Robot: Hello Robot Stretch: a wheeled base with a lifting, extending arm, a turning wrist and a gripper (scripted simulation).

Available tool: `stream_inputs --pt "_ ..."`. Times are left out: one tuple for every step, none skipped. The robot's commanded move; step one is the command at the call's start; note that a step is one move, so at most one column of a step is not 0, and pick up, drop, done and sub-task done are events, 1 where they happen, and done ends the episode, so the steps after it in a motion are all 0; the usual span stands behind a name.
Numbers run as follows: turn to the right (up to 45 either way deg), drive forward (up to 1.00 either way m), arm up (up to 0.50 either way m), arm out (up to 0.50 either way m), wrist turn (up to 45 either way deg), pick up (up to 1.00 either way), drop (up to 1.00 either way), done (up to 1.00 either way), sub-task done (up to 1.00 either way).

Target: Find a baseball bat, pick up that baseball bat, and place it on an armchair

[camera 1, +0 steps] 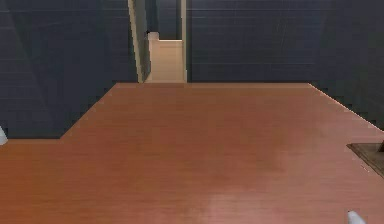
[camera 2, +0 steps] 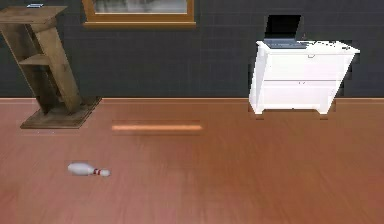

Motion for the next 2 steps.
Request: stream_inputs --pt "0.0 0.30 0.00 0.00 0.0 0.00 0.00 0.00 0.00" --pt "45.0 0.00 0.00 0.00 0.0 0.00 0.00 0.00 0.00"
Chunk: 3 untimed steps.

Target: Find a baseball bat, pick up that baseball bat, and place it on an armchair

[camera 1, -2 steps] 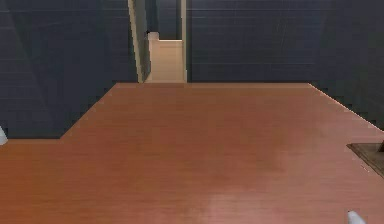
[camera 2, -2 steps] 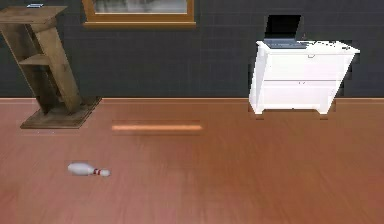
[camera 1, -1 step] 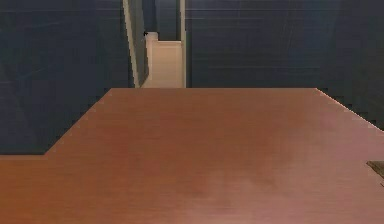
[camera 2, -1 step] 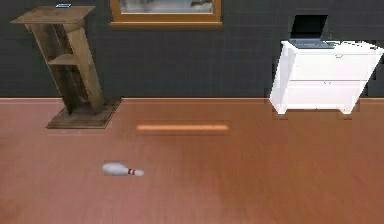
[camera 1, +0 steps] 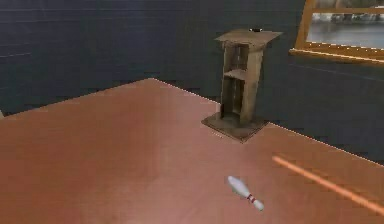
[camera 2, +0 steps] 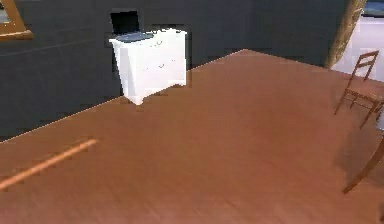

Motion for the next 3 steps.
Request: stream_inputs --pt "42.0 0.00 0.00 0.00 0.0 0.00 0.00 0.00 0.00" --pt "0.0 0.20 0.00 0.00 0.0 0.00 0.00 0.00 0.00" --pt "45.0 0.00 0.00 0.00 0.0 0.00 0.00 0.00 0.00"
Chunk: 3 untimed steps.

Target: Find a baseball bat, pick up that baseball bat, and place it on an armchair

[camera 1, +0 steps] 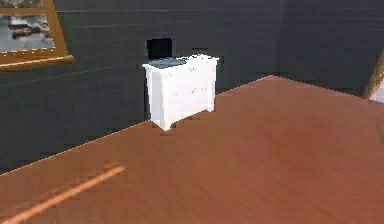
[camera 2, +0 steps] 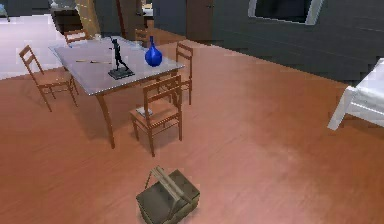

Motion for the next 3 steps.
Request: stream_inputs --pt "3.0 0.00 0.00 0.00 0.0 0.00 0.00 0.00 0.00" --pt "0.0 0.25 0.00 0.00 0.0 0.00 0.00 0.00 0.00" --pt "0.0 0.20 0.00 0.00 0.0 0.00 0.00 0.00 0.00"
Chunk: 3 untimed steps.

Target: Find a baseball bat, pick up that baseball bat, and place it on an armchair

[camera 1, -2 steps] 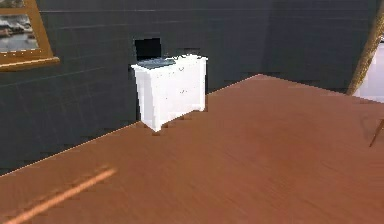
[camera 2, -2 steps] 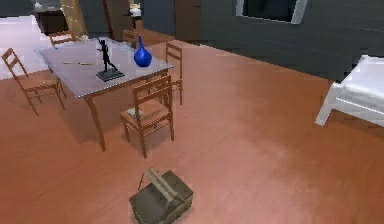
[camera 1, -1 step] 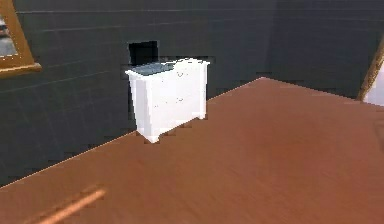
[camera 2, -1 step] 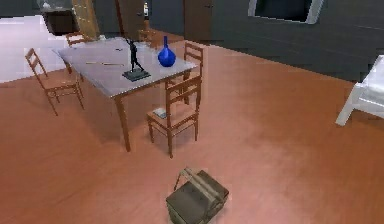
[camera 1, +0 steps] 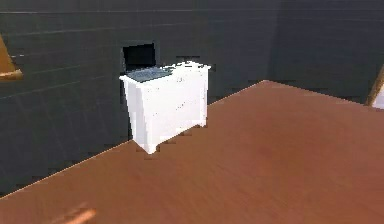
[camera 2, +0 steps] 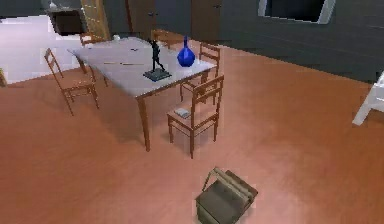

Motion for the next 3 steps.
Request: stream_inputs --pt "45.0 0.00 0.00 0.00 0.0 0.00 0.00 0.00 0.00" --pt "3.0 0.00 0.00 0.00 0.0 0.00 0.00 0.00 0.00" --pt "45.0 0.00 0.00 0.00 0.0 0.00 0.00 0.00 0.00"
